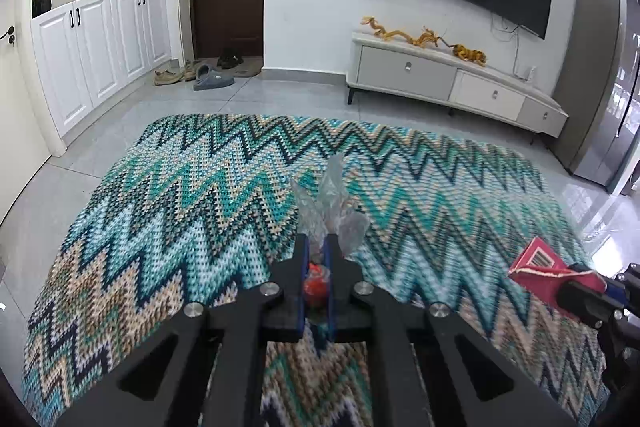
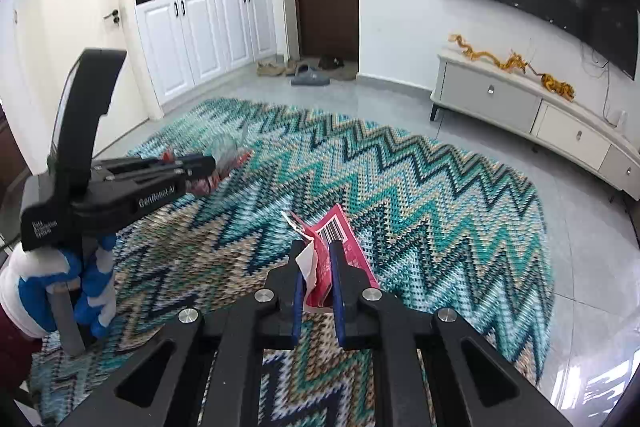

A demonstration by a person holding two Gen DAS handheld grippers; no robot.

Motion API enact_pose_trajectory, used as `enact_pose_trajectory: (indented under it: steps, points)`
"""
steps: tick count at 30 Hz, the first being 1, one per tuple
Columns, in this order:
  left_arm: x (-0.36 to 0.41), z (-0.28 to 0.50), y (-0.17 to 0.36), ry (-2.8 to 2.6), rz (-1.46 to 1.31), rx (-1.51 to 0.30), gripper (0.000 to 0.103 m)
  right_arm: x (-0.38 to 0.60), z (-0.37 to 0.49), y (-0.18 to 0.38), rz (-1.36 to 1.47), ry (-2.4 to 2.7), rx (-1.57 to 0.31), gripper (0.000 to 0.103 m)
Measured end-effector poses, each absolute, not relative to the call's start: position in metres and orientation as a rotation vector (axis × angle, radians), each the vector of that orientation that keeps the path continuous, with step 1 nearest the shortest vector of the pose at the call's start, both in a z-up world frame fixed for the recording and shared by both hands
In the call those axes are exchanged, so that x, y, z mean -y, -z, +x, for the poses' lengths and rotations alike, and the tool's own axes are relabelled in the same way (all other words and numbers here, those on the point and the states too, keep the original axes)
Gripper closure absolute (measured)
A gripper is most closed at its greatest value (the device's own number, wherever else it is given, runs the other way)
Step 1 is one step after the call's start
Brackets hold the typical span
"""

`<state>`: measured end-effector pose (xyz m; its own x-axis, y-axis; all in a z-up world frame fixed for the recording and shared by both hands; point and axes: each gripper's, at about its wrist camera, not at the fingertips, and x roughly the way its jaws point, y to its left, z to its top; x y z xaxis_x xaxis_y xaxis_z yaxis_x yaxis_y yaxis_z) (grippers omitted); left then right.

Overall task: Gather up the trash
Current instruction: 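Carry the red-white paper and clear plastic bag over to the white bin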

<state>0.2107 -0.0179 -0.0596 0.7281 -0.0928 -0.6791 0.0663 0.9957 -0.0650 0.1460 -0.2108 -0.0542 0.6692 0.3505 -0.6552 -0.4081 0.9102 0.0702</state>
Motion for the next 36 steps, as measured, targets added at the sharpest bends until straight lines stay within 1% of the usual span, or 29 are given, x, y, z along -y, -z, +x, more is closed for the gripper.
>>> enact_pose_trajectory:
  steps: [8,19,28,36]
  points:
    - [0.019,0.169,0.036,0.106,-0.073,-0.716,0.096,0.208,0.101,0.031,-0.055,-0.403,-0.646,0.093]
    - [0.035,0.122,0.007,0.144,-0.082,-0.678,0.096,0.238,0.050,0.007,0.022,-0.368,-0.587,0.094]
    - [0.072,0.087,-0.030,0.218,-0.071,-0.619,0.096,0.270,0.009,-0.018,0.056,-0.293,-0.520,0.094]
    - [0.128,0.067,-0.057,0.333,-0.041,-0.579,0.097,0.308,-0.027,-0.037,0.072,-0.170,-0.464,0.094]
